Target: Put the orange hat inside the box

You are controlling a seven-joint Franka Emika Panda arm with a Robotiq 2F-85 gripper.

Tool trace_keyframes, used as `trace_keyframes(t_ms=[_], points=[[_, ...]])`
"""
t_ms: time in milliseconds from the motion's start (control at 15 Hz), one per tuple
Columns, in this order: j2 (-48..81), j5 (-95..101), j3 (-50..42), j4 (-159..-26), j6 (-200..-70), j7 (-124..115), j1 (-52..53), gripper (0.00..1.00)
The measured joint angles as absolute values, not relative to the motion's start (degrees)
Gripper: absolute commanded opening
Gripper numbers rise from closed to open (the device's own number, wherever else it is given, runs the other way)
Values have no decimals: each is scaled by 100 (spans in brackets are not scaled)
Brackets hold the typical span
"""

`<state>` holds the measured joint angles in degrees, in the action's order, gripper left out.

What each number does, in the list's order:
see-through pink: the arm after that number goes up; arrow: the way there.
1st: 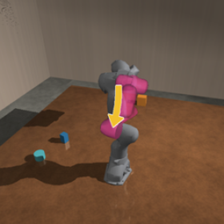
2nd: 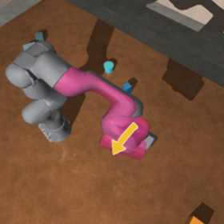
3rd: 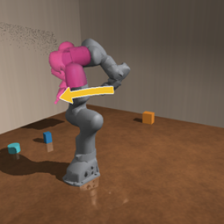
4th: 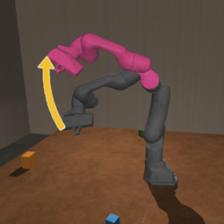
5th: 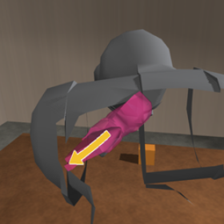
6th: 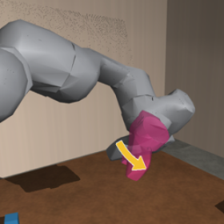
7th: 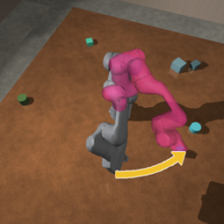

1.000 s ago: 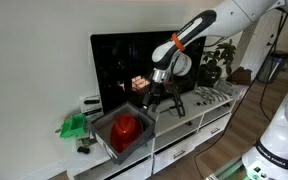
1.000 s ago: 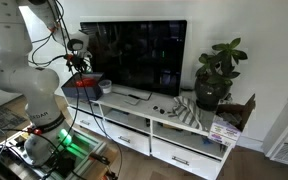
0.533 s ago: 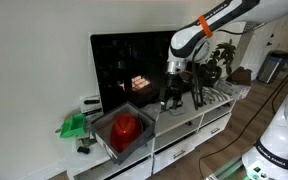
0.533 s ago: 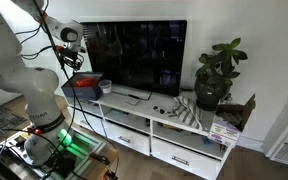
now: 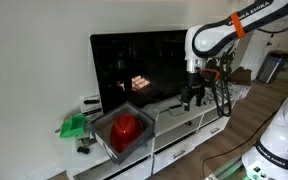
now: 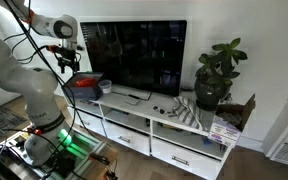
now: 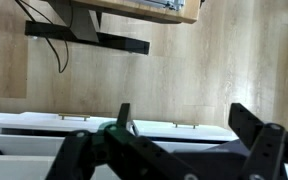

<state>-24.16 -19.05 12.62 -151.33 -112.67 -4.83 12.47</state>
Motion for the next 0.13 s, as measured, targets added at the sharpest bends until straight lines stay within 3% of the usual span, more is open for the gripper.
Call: trace_keyframes(t_ms=[133], points=[[-2480, -1894, 1263, -15169, -11263, -495, 1247, 100]])
